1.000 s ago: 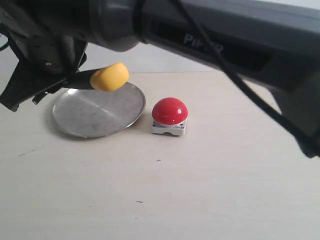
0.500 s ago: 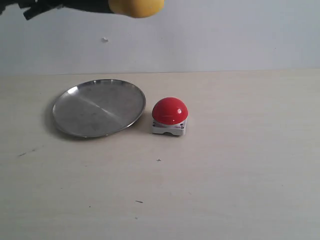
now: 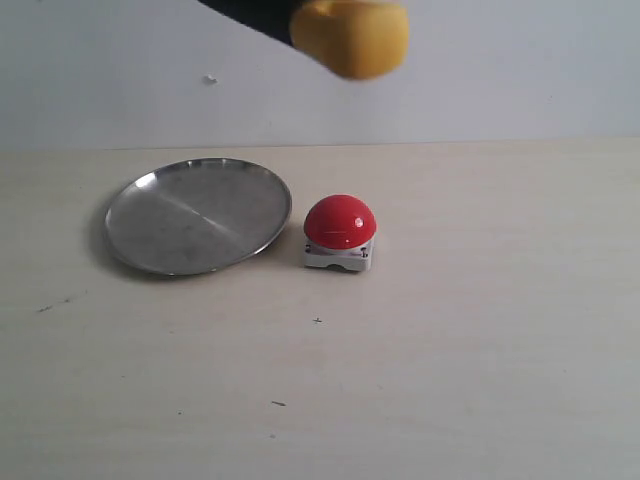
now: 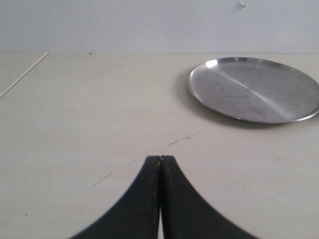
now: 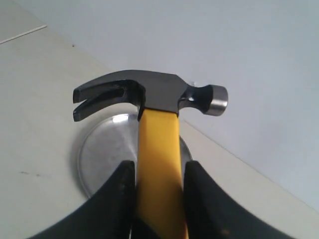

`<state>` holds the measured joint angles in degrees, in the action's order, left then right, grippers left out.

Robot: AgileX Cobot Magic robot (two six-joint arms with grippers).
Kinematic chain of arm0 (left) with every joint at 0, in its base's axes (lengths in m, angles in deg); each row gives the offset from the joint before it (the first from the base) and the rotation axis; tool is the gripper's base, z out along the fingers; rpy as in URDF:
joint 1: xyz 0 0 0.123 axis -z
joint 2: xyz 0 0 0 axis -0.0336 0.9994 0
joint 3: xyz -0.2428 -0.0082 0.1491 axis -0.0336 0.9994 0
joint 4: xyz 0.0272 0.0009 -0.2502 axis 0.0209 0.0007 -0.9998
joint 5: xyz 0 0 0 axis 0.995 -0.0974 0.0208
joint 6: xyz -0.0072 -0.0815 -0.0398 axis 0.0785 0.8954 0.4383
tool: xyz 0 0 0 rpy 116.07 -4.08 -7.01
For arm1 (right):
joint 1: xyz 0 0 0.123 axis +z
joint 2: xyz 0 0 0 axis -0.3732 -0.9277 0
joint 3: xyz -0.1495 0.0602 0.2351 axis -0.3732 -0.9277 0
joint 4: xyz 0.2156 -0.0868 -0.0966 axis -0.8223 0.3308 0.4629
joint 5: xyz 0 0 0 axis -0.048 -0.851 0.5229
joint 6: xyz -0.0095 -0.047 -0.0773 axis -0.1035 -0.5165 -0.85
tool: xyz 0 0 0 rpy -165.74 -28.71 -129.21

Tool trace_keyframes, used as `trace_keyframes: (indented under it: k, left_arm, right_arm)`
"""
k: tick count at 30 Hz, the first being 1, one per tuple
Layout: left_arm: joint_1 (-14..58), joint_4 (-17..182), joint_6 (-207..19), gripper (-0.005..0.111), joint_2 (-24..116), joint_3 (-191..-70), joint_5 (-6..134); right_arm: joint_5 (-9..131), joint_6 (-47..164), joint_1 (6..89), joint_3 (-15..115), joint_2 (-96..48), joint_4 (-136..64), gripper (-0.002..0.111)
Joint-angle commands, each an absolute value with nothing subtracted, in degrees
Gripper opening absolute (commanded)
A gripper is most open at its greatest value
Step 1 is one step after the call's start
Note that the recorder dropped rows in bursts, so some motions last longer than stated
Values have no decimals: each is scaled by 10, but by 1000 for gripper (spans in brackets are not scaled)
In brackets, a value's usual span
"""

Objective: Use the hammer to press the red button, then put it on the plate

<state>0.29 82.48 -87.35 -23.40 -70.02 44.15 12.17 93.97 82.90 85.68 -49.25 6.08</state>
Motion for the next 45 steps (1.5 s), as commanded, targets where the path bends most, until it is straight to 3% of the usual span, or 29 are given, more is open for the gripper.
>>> trace_keyframes:
  k: [1, 5, 7, 19, 25, 42, 45]
  left_arm:
    - [2, 825, -874, 0, -238, -700, 444]
    - [2, 825, -874, 0, -238, -700, 444]
    - [2, 825, -874, 0, -238, -700, 444]
    - [2, 825, -874, 0, -238, -700, 444]
    - [2, 825, -874, 0, -238, -700, 444]
    - [2, 825, -874, 0, -238, -700, 444]
    - [2, 825, -874, 0, -238, -700, 444]
  right_arm:
    - [312, 1193, 828, 671, -404, 301, 0]
    - [331, 1549, 828, 522, -357, 608, 0]
    - [295, 1667, 828, 479, -341, 638, 0]
    - [143, 1802, 829, 386, -329, 638, 0]
    - [154, 1706, 829, 357, -341, 638, 0]
    - [407, 1426, 829, 348, -360, 638, 0]
    - [365, 1445, 827, 349, -361, 638, 0]
